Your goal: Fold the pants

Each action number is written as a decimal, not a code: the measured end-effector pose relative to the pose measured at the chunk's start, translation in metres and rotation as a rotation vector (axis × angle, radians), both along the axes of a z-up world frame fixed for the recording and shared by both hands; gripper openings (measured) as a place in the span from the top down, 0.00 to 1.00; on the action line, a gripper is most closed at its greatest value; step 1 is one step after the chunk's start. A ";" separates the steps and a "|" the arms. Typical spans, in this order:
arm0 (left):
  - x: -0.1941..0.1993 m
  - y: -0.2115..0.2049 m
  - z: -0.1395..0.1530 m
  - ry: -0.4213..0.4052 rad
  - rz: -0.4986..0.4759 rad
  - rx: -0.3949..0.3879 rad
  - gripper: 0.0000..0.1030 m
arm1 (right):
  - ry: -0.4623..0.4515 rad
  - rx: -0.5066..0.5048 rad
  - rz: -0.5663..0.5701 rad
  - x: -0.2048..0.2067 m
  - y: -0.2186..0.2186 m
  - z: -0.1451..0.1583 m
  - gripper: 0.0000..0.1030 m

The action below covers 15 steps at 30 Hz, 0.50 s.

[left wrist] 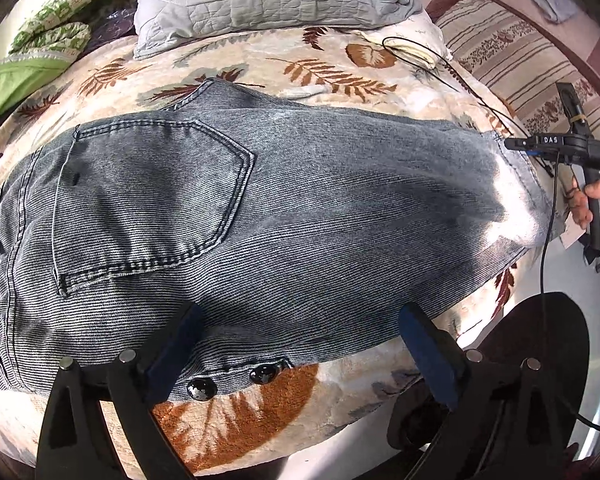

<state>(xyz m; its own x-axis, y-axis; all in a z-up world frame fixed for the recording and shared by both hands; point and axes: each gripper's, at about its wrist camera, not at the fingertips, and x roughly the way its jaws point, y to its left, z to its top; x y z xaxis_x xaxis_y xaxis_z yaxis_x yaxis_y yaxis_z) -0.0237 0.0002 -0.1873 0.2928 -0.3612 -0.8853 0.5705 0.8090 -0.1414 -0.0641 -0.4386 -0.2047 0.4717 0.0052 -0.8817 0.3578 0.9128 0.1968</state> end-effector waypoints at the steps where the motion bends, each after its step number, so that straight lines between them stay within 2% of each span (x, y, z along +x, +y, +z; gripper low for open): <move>1: 0.003 0.002 0.002 0.014 0.013 -0.010 0.05 | -0.006 -0.014 0.004 0.000 0.000 0.004 0.84; 4: 0.011 0.008 0.011 0.019 0.058 -0.039 0.05 | -0.027 -0.068 0.022 0.001 0.005 0.018 0.84; 8: 0.014 0.010 0.027 -0.025 0.072 -0.081 0.05 | -0.059 -0.170 0.030 0.008 0.014 0.030 0.86; 10: 0.016 0.004 0.025 -0.014 0.060 -0.092 0.05 | -0.060 -0.173 0.012 0.014 0.012 0.024 0.86; 13: 0.018 -0.009 0.010 0.023 0.037 -0.083 0.05 | -0.037 -0.182 -0.016 0.026 0.009 -0.002 0.86; 15: 0.017 -0.017 -0.001 0.026 0.027 -0.052 0.05 | -0.062 -0.186 -0.031 0.028 0.008 -0.013 0.86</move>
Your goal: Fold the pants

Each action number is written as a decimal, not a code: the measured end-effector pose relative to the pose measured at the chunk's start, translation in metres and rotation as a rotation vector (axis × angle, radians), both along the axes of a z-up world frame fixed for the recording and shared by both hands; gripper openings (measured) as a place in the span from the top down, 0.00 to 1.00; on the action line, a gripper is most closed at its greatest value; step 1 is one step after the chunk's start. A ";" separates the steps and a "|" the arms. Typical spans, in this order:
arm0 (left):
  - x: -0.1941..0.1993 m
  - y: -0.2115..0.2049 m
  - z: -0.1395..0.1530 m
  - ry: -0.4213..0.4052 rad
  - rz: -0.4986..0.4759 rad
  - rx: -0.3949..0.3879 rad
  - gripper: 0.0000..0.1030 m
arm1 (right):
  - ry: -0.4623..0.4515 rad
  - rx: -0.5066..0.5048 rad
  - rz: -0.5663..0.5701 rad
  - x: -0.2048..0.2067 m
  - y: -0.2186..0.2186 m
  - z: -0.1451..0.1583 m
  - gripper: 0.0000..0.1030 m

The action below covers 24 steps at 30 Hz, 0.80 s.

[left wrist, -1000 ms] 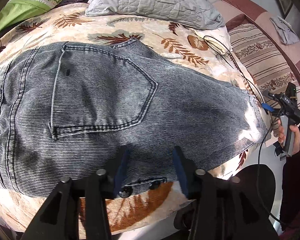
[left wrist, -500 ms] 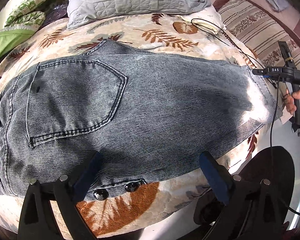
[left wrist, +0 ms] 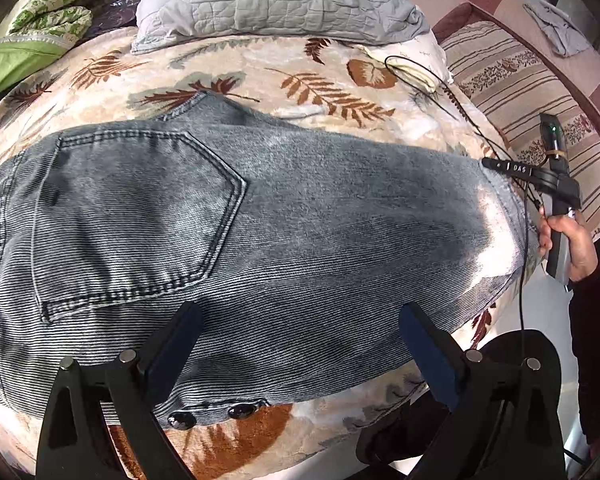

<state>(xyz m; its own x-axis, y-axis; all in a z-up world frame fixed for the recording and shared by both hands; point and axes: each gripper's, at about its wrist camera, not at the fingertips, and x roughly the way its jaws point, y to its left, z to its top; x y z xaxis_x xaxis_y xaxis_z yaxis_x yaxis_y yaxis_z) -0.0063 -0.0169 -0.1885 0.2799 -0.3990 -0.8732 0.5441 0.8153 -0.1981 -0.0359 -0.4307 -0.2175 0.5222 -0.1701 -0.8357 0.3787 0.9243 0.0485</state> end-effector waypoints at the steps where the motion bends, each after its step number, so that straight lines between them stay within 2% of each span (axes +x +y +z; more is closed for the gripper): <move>1: -0.003 -0.003 -0.003 -0.020 -0.009 0.019 0.05 | -0.015 -0.006 -0.002 -0.001 0.000 0.000 0.86; 5: -0.016 -0.007 -0.006 -0.063 -0.076 0.065 0.05 | -0.028 -0.004 -0.018 0.002 -0.003 0.002 0.85; 8: -0.028 -0.010 -0.010 -0.103 -0.145 0.145 0.05 | -0.014 -0.034 -0.020 0.011 -0.002 0.000 0.85; 11: -0.035 -0.008 -0.010 -0.108 -0.160 0.173 0.05 | -0.015 -0.030 -0.037 0.016 -0.003 -0.002 0.85; 13: -0.031 -0.004 -0.003 -0.083 -0.134 0.143 0.07 | -0.026 -0.009 -0.053 0.013 -0.005 0.002 0.85; 16: -0.020 0.005 0.015 -0.030 -0.087 0.027 0.13 | -0.103 0.029 -0.071 -0.005 -0.006 0.026 0.85; 18: -0.016 0.004 0.028 -0.048 -0.064 -0.030 0.13 | -0.161 0.068 -0.075 -0.020 -0.005 0.049 0.84; 21: -0.006 -0.007 0.032 -0.081 -0.046 -0.045 0.13 | -0.217 0.133 0.002 -0.035 0.010 0.080 0.84; 24: 0.005 -0.021 0.017 -0.031 -0.032 -0.052 0.13 | -0.177 0.210 0.138 -0.034 0.046 0.087 0.84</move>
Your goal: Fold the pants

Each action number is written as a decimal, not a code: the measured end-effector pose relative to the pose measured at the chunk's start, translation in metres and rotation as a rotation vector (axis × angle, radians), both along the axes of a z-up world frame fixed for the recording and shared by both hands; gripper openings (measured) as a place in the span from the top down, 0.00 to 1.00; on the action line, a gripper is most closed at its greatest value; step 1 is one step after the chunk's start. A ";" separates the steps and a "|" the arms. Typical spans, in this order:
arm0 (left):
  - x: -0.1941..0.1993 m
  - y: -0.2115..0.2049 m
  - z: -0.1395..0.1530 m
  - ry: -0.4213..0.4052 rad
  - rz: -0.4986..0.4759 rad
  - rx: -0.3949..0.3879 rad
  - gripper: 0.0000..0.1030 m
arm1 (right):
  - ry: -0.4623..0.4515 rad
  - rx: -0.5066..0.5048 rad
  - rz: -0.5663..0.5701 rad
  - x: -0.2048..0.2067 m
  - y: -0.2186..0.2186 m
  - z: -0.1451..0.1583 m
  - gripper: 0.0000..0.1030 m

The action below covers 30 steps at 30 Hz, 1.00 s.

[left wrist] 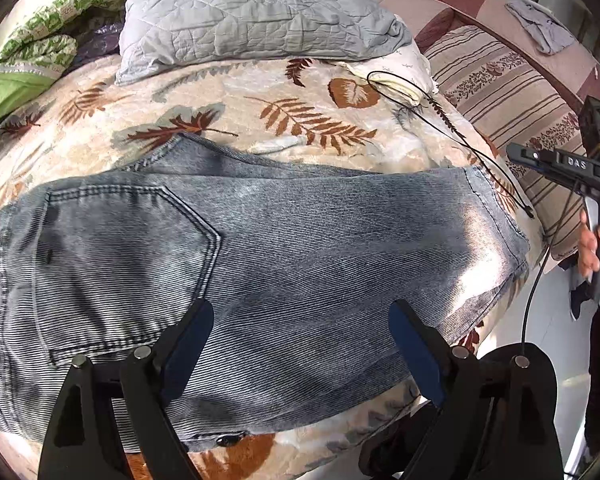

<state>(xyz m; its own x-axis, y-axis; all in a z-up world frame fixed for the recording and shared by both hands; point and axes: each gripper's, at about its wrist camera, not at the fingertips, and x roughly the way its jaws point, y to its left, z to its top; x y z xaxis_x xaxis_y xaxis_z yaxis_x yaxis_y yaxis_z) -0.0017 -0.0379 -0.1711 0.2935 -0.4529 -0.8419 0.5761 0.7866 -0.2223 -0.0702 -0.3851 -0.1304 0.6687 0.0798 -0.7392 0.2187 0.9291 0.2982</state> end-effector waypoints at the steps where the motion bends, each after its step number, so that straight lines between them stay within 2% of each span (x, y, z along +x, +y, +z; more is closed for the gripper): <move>1: 0.002 -0.004 -0.006 0.028 0.001 0.002 0.13 | 0.026 0.018 0.048 0.003 0.015 -0.004 0.84; 3: 0.000 -0.011 -0.018 0.047 -0.005 0.025 0.13 | 0.103 0.033 0.146 0.010 0.049 -0.020 0.84; 6: -0.013 -0.016 -0.023 0.004 -0.043 0.095 0.15 | 0.226 0.003 0.282 0.021 0.101 -0.052 0.84; 9: -0.018 -0.011 -0.024 0.021 -0.054 0.103 0.19 | 0.317 -0.047 0.365 0.030 0.138 -0.079 0.84; 12: -0.027 -0.006 -0.027 0.014 -0.078 0.123 0.23 | 0.357 -0.096 0.388 0.028 0.152 -0.088 0.84; 14: -0.033 -0.001 -0.027 0.017 -0.088 0.116 0.24 | 0.424 -0.025 0.433 0.024 0.154 -0.092 0.84; 18: -0.031 0.007 -0.023 0.036 -0.075 0.078 0.29 | 0.490 -0.027 0.493 0.022 0.157 -0.087 0.84; 20: -0.021 0.018 -0.017 0.104 -0.024 0.003 0.34 | 0.458 0.038 0.506 0.033 0.154 -0.073 0.84; 22: -0.012 0.028 -0.010 0.169 0.018 -0.089 0.36 | 0.357 0.059 0.514 0.045 0.151 -0.051 0.84; 23: -0.008 0.032 -0.006 0.169 0.039 -0.115 0.36 | 0.323 0.052 0.509 0.054 0.150 -0.043 0.84; 26: -0.003 0.038 0.008 0.077 0.070 -0.110 0.36 | 0.284 0.070 0.513 0.089 0.155 -0.032 0.84; 30: 0.001 0.041 0.016 -0.017 0.113 -0.070 0.36 | 0.293 0.051 0.565 0.130 0.179 -0.036 0.83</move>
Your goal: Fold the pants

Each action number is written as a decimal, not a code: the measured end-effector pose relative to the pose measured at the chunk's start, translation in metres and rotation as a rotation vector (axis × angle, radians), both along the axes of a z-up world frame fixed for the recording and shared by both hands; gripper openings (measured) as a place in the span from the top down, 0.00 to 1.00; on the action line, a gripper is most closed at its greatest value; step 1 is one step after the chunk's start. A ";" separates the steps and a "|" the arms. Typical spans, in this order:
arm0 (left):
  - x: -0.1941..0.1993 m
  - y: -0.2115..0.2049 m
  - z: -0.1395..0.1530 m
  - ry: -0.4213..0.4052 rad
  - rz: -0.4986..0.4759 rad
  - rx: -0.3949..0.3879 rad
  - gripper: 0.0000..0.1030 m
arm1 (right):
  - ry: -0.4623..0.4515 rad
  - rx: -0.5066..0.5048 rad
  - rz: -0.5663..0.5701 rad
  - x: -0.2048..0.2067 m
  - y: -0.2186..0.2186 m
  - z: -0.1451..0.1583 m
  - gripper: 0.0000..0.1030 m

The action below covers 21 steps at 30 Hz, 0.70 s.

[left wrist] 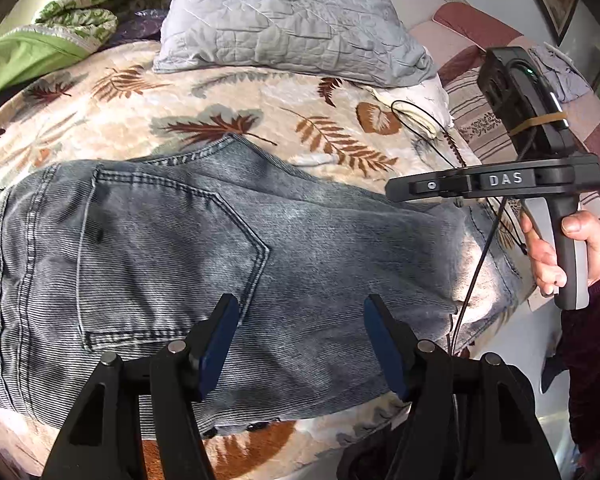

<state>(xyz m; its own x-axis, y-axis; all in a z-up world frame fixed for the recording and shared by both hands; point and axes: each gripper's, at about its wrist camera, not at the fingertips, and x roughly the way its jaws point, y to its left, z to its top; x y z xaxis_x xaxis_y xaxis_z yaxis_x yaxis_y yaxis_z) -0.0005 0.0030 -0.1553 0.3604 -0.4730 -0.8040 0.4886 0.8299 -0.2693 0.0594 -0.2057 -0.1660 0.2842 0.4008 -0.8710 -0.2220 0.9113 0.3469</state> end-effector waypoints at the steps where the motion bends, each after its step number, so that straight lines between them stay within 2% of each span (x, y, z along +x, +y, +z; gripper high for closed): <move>1: 0.000 0.001 0.001 -0.030 0.007 0.024 0.36 | 0.003 -0.006 0.018 0.008 0.007 -0.004 0.83; 3: -0.003 0.000 -0.005 -0.074 0.003 0.104 0.32 | 0.006 -0.014 0.050 0.022 0.022 -0.012 0.83; 5: -0.001 0.003 -0.019 -0.051 -0.001 0.180 0.30 | 0.002 -0.038 0.094 0.032 0.036 -0.020 0.83; 7: 0.000 0.011 -0.031 -0.018 0.006 0.167 0.30 | -0.005 -0.080 0.135 0.040 0.049 -0.029 0.83; 10: -0.004 0.015 -0.031 -0.040 -0.019 0.162 0.30 | -0.012 -0.139 0.185 0.047 0.064 -0.039 0.83; 15: 0.000 0.019 -0.033 -0.026 -0.026 0.126 0.30 | 0.007 -0.201 0.240 0.058 0.072 -0.053 0.83; 18: -0.003 0.018 -0.032 -0.039 -0.043 0.125 0.29 | -0.017 -0.227 0.259 0.060 0.074 -0.049 0.83; 21: -0.005 0.018 -0.033 -0.054 -0.058 0.127 0.29 | -0.052 -0.202 0.260 0.059 0.072 -0.040 0.80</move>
<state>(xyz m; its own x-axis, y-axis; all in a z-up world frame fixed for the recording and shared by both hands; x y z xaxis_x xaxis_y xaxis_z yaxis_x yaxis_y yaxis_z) -0.0057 0.0210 -0.1885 0.3796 -0.3900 -0.8389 0.5473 0.8258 -0.1362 0.1181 -0.1337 -0.2060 0.2412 0.2866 -0.9272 -0.4692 0.8708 0.1471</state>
